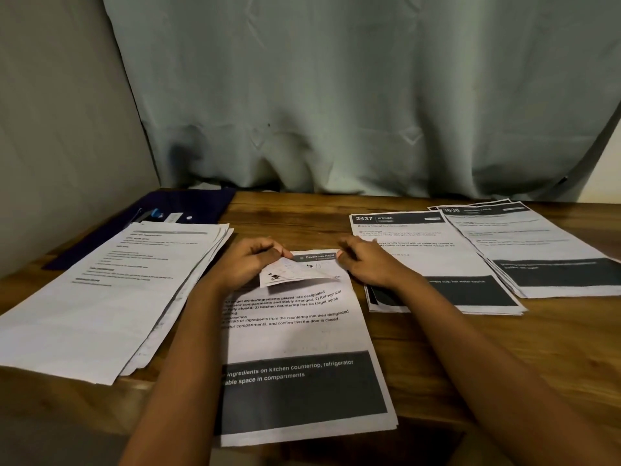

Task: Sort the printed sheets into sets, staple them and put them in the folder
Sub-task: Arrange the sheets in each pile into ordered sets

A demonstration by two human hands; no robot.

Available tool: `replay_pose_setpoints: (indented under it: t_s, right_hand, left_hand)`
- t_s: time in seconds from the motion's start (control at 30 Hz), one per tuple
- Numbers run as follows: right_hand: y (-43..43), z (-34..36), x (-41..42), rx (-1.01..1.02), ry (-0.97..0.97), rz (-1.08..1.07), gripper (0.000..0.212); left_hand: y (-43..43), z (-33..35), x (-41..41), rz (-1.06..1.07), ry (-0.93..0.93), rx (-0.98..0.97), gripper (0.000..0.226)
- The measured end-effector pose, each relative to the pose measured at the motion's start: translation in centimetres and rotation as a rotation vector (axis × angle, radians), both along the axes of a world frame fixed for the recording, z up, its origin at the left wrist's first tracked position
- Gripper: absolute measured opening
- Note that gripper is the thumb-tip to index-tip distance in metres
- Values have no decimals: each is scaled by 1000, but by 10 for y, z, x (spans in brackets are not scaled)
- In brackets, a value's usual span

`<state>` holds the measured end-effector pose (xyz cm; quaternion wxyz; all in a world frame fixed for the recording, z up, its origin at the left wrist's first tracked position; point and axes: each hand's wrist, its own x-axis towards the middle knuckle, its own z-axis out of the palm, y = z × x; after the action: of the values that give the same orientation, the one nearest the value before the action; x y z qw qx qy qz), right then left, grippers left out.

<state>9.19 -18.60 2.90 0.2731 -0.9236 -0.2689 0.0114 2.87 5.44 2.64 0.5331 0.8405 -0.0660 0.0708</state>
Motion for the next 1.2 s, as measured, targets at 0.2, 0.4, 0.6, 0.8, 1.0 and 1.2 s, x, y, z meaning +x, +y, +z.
replay_pose_setpoints:
  t_s: [0.2, 0.4, 0.6, 0.8, 1.0, 1.2]
  right_hand:
    - [3, 3, -3, 30, 8, 35, 49]
    - [4, 3, -5, 263, 139, 43, 66]
    - [10, 14, -23, 751, 505, 217, 49]
    - [18, 14, -41, 630, 432, 229, 41]
    - [31, 6, -25, 807, 418, 1, 25]
    - [37, 5, -20, 849, 443, -111, 17]
  left_hand:
    - [0, 1, 0, 15, -19, 28, 22]
    - [-7, 4, -5, 34, -9, 33, 19]
    - [-9, 3, -2, 70, -2, -25, 26]
    - [-17, 0, 2, 139, 17, 35, 67]
    - [-28, -2, -1, 158, -17, 356, 59]
    - [-34, -1, -5, 143, 55, 436, 51]
